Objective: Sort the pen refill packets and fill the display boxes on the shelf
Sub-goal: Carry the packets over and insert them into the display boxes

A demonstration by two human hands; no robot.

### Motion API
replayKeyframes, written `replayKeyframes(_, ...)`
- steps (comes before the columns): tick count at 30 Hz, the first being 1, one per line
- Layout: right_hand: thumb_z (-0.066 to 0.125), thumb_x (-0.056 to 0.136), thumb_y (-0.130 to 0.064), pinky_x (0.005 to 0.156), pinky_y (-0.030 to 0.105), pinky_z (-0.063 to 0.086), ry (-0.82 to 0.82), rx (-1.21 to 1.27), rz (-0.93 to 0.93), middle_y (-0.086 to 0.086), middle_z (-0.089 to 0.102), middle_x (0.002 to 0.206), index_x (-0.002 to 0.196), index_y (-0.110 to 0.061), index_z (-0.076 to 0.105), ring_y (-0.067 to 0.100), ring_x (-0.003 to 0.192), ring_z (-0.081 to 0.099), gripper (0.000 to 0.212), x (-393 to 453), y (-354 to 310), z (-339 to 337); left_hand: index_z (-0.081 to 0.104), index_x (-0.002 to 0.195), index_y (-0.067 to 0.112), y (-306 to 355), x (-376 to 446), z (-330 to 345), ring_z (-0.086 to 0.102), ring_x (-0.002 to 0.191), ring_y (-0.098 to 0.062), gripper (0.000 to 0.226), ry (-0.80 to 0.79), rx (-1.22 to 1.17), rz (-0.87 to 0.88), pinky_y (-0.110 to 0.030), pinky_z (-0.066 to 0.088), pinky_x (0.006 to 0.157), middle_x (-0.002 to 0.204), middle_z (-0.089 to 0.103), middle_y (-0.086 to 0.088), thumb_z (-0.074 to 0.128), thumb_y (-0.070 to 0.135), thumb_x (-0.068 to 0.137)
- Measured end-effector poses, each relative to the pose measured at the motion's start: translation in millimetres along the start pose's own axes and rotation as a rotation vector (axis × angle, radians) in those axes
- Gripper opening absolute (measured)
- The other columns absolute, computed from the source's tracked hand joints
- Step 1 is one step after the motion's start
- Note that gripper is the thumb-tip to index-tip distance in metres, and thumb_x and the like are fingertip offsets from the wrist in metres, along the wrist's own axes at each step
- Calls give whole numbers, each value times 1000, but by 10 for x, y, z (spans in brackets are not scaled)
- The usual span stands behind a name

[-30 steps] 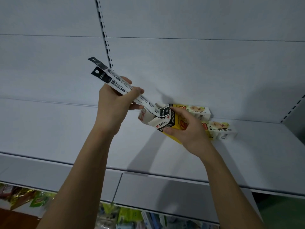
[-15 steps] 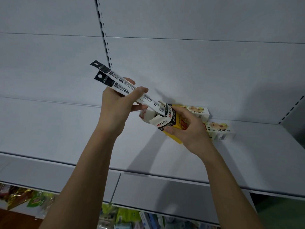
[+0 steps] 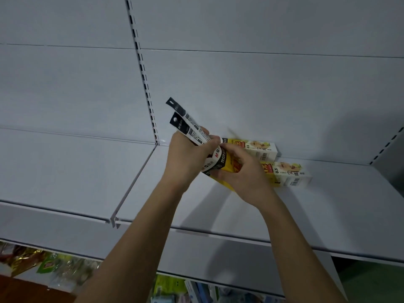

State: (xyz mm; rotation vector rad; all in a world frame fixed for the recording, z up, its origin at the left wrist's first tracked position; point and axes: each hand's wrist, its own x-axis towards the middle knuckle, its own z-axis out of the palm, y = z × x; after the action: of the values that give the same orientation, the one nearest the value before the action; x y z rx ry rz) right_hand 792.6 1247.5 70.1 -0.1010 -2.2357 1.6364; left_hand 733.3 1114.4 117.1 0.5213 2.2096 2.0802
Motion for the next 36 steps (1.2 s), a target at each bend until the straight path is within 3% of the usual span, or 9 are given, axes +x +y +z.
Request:
replayKeyframes(4,82,77,-8,71,3,44,-3,-28,-2,-23,64,105,113,-39,58,-17,92,58,54,19,-22,-25,64,99,2,63,45,-168,74,75,-22,20,-26,-48,-43,-25,54,52,87,74,-8,74,14,87)
replayKeyframes(8,83,76,-9,72,0,41,-9,-65,3,-23,63,105,110,-42,57,-19,92,56,54,25,-3,-18,53,113,6,106,123,-448,73,82,-19,25,113,-163,-7,-35,59,61,96,65,-14,64,18,95)
replayKeyframes(12,84,76,-16,75,1,42,-34,-131,34,-20,60,115,125,-35,59,-18,100,53,59,42,37,66,67,93,5,-19,178,-523,73,77,-23,14,142,121,67,-42,61,67,88,71,-14,71,15,85)
replayKeyframes(16,86,74,-19,82,15,48,-66,-193,43,-18,62,113,126,-34,60,-4,103,57,59,54,51,168,71,87,11,-171,91,-417,71,79,-26,9,-33,305,-7,-44,59,65,83,72,-6,75,16,81)
replayKeyframes(22,86,74,-20,87,22,48,-40,-241,53,-16,61,117,128,-35,59,-1,107,56,63,60,61,215,76,82,16,-175,131,-643,71,74,-10,5,44,335,22,-20,54,61,82,75,3,75,11,81)
replayKeyframes(30,87,73,-27,94,30,48,-23,-436,71,-10,55,120,132,-34,57,10,109,52,66,3,76,289,79,80,15,-333,63,-426,71,74,-20,9,-143,425,-80,-26,56,61,78,74,-5,73,9,82)
replayKeyframes(36,86,73,-29,99,40,48,-19,-501,90,-10,57,122,133,-34,57,13,112,53,67,-17,97,255,75,76,17,-371,57,-529,71,65,-20,15,-101,284,-89,-32,59,57,73,74,-7,75,2,81)
